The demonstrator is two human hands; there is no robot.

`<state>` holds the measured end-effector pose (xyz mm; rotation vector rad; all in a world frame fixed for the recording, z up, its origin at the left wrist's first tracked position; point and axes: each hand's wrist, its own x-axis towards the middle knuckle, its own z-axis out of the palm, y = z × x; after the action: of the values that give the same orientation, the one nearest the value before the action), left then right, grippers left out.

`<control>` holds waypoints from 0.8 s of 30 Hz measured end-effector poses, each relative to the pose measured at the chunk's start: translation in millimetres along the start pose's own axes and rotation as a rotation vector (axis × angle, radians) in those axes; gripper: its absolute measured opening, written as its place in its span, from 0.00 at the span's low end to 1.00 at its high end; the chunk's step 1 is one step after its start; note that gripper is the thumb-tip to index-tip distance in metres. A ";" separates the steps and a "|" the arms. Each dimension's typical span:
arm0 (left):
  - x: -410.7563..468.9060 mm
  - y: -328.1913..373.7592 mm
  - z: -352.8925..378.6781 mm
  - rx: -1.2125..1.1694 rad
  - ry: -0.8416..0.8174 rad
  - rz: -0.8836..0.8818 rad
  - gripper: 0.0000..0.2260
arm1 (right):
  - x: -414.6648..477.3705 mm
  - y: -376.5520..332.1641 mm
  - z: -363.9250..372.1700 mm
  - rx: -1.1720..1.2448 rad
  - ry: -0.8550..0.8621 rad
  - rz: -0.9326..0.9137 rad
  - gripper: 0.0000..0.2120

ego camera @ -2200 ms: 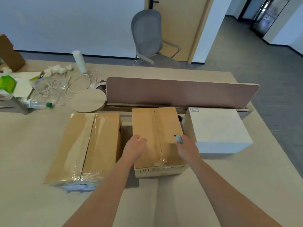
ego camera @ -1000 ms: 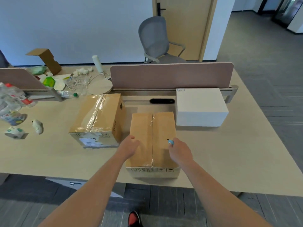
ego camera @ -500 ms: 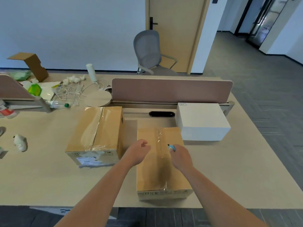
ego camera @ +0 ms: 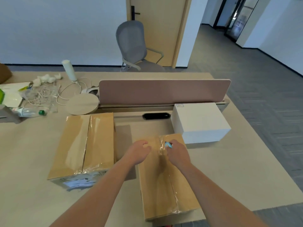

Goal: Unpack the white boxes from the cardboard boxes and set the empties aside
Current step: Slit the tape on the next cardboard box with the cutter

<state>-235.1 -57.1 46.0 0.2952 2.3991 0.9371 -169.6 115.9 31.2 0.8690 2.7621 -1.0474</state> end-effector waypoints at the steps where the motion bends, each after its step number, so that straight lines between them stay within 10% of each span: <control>1: 6.3 0.7 -0.2 -0.002 0.002 -0.011 0.22 | 7.5 -3.6 1.3 -0.011 -0.005 -0.017 0.07; 24: 61.4 9.6 12.0 0.186 -0.209 0.012 0.22 | 67.0 -30.0 13.2 -0.371 -0.073 -0.129 0.07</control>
<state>-279.2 -19.7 20.3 0.4537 2.2948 0.6534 -243.5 121.8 22.2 0.5965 2.8444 -0.5344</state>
